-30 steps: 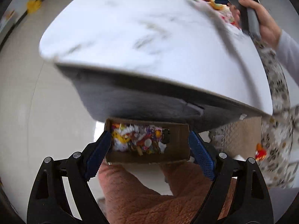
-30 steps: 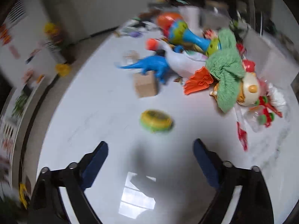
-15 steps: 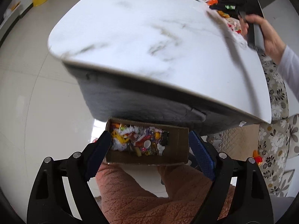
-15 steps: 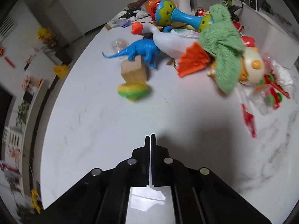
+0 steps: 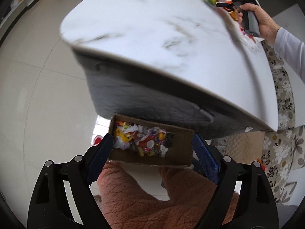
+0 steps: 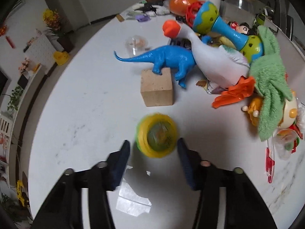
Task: Collect trash
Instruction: 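Grasp the yellow-green spinning top from the table with the right gripper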
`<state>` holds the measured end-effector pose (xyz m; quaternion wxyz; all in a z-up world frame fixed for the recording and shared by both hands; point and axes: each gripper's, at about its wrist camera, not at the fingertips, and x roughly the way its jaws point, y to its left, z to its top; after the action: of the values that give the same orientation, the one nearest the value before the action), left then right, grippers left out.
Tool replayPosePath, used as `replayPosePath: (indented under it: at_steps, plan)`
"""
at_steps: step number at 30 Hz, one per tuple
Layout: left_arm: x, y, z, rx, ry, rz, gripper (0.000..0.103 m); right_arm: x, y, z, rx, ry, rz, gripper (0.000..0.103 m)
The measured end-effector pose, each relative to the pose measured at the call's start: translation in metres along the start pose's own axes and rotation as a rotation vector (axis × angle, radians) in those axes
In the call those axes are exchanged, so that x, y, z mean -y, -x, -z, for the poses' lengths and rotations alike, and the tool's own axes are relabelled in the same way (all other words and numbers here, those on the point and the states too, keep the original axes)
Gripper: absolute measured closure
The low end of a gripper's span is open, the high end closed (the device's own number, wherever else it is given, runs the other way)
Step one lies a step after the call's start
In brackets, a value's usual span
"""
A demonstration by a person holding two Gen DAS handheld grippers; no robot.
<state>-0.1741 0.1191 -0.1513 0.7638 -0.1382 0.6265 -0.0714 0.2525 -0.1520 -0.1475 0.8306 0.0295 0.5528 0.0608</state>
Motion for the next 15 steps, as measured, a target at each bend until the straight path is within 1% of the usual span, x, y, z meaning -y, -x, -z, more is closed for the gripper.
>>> replayPosePath:
  at_steps: [1,2,3,4,5,6,7,8,9,11,13,15]
  plan:
    - [-0.004,0.0,0.001,0.0,0.007,-0.007,0.02,-0.001,-0.002,-0.002,-0.002,0.009,0.012,0.071]
    - [-0.009,0.001,0.0,0.0,0.021,-0.012,0.02,0.001,-0.002,-0.002,0.002,0.015,0.017,0.077]
    - [-0.012,0.001,0.0,0.001,0.032,-0.012,0.02,0.003,-0.004,-0.003,-0.002,0.009,0.009,0.08]
    - [-0.016,0.002,0.0,0.003,0.044,-0.011,0.02,0.006,-0.004,-0.003,-0.006,-0.001,-0.001,0.079]
    - [-0.018,0.004,-0.001,0.005,0.054,-0.009,0.02,0.008,-0.003,-0.004,-0.01,-0.002,0.005,0.074]
    - [-0.02,0.004,-0.002,0.009,0.06,-0.007,0.02,0.01,-0.001,-0.003,-0.008,-0.001,0.017,0.045]
    - [-0.022,0.006,-0.003,0.017,0.061,-0.008,0.02,0.01,0.002,-0.003,0.005,0.003,0.022,0.029]
    - [-0.022,0.008,-0.003,0.022,0.06,-0.011,0.02,0.01,0.006,-0.003,0.028,0.017,0.025,0.029]
    - [-0.022,0.008,-0.004,0.024,0.059,-0.012,0.02,0.008,0.009,-0.002,0.035,0.027,0.018,0.031]
    - [-0.023,0.007,-0.004,0.024,0.064,-0.017,0.02,0.005,0.006,-0.005,0.025,0.028,0.03,0.033]
    - [-0.025,0.004,-0.004,0.014,0.077,-0.011,0.02,0.004,0.001,-0.008,0.023,0.02,0.038,0.043]
    - [-0.025,0.002,-0.001,0.005,0.087,-0.009,0.02,0.005,-0.005,-0.011,0.011,-0.006,0.035,0.045]
